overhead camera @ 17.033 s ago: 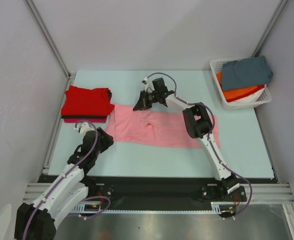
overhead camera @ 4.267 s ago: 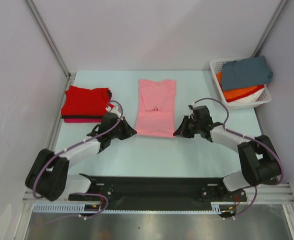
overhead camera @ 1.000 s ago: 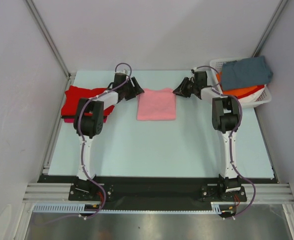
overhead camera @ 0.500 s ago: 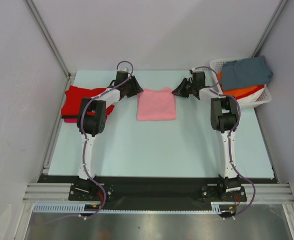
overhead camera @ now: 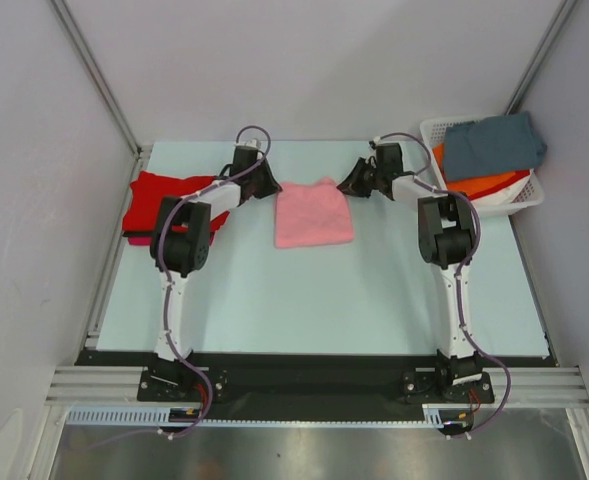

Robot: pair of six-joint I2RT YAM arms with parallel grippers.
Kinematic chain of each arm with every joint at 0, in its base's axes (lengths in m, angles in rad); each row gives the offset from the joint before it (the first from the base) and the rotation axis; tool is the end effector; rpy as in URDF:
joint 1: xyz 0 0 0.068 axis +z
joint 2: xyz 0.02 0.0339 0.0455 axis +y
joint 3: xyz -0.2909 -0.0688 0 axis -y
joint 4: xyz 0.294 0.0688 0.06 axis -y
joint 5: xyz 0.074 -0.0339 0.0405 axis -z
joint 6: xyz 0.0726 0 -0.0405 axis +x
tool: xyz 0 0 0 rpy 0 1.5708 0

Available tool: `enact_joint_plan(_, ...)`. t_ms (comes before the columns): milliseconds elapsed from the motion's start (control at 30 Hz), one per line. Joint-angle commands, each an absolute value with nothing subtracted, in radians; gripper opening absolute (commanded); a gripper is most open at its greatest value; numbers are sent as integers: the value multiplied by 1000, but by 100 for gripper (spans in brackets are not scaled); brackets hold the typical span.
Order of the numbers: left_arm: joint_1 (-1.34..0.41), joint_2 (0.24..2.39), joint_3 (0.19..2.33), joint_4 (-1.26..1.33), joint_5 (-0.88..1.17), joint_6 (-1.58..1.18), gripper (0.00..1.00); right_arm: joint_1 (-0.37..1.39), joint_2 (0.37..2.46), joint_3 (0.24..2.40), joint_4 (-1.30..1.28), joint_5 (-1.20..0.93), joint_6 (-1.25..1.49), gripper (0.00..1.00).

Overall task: Fold and stack the t-shirts
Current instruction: Neatly place the folded tshirt to the corner

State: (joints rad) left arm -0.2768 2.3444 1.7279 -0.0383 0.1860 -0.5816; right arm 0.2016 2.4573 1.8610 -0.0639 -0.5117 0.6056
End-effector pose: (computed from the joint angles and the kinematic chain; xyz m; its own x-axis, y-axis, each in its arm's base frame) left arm 0.5861 -0.1805 0.1121 -0.7146 -0.3582 -0.6009 0.0205 0.8478 -0.5298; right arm 0.6109 0.1611 0.0977 -0.8091 0.3412 -0.4785 -0.1130 0.7086 0.6965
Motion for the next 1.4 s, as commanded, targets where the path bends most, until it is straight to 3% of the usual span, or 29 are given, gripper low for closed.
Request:
enact_joint_plan(0,-285,2148,1652,-3,201,-525,0,236,2274,1806,-57,-520,578,0)
enact_joint_plan(300,-246,1731,1370,21,219,-541,0,319,1953,1645,-74,-520,535,0)
enact_joint_plan(433,-183,1547,1231,8,224,-566,0,391,1873,1620,-63,-506,538,0)
enact_joint_plan(633,-118,1312,1195,-142,154,-532,0,512,1855,1686,-29,-518,586,0)
enact_joint_plan(967,196,1155,1265,-294,129,-523,0,728,2035,1995,-29,-460,615,0)
enact_joint_plan(1167,343,1154,1287,-311,143,-531,0,805,2265,2308,-63,-446,660,0)
enact_joint_plan(1367,423,1233,1289,-275,189,-546,0,839,2402,2398,49,-402,725,0)
